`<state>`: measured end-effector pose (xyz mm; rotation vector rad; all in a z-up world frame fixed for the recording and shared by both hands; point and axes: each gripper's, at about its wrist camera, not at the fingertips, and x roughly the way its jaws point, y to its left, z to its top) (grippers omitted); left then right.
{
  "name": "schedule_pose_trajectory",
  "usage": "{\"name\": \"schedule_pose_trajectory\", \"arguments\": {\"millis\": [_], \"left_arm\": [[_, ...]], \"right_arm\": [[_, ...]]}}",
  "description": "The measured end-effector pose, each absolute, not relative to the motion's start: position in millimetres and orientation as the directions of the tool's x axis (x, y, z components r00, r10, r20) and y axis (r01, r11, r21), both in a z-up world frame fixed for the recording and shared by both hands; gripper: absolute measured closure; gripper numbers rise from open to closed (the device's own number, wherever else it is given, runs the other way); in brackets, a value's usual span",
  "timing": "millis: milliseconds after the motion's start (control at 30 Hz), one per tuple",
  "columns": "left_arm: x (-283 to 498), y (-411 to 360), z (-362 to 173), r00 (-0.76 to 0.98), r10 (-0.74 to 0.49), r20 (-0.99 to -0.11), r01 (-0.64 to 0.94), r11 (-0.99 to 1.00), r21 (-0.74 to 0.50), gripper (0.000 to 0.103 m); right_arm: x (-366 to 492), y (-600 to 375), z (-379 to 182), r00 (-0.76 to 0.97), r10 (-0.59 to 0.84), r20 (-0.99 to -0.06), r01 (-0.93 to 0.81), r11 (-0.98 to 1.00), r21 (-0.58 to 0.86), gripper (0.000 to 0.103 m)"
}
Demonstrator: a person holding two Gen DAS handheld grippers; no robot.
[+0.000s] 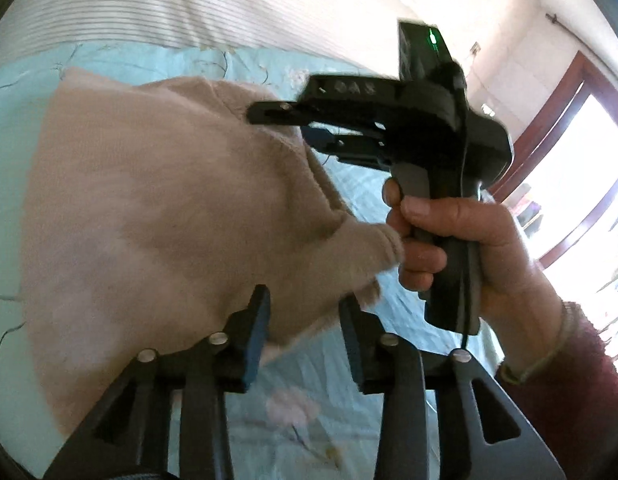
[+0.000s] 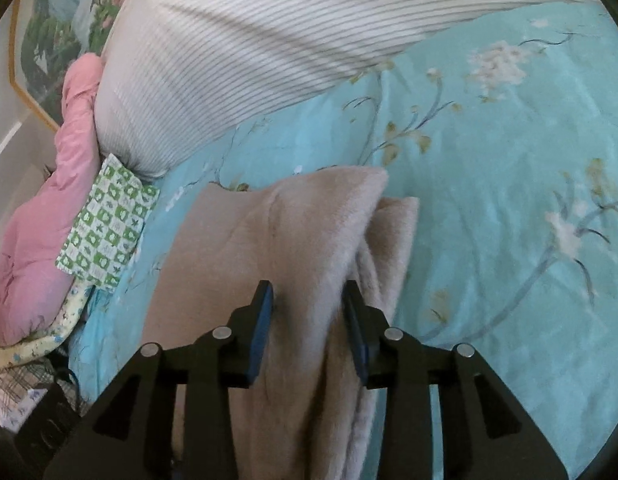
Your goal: Fold small clothes
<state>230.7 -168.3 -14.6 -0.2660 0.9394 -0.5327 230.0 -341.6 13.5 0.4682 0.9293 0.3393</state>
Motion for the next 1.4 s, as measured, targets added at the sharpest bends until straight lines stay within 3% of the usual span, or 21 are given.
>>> {"name": "schedule_pose_trajectory", "arguments": {"millis": [267, 400, 600, 933, 1233, 1367, 1400], "left_arm": [[196, -118, 7, 0.501, -0.565, -0.656, 0.258, 0.821, -0.510, 0.055], [202, -88, 11, 0.537, -0.533, -0.654, 0.200, 0.833, -0.515, 0.041], [216, -47, 13, 0.536, -0.548, -0.643, 0.113, 0.801, -0.589, 0.029], [300, -31, -21, 0.449, -0.565, -0.692, 0.025, 0.782, -0.622, 0.025], [320, -26, -45, 0.403, -0.629, -0.664, 0.034, 0.736, -0.676, 0.018], [323, -27, -60, 0.409, -0.651, -0.639, 0.034, 0.711, -0.703, 0.030], [323, -29, -60, 0.418, -0.648, -0.636, 0.050, 0.716, -0.697, 0.034]], "right_arm": [[186, -350, 28, 0.612, 0.447, -0.653, -0.049, 0.845, 0.533, 0.043], [175, -352, 29, 0.614, 0.458, -0.643, -0.035, 0.830, 0.557, 0.031], [179, -357, 20, 0.594, 0.499, -0.631, -0.018, 0.793, 0.609, 0.027], [207, -360, -14, 0.506, 0.549, -0.665, 0.038, 0.756, 0.653, 0.026], [222, -356, -21, 0.472, 0.563, -0.678, 0.012, 0.765, 0.644, 0.026], [226, -345, -24, 0.440, 0.568, -0.696, -0.022, 0.781, 0.624, 0.028], [227, -340, -24, 0.426, 0.569, -0.703, -0.040, 0.788, 0.614, 0.039]]}}
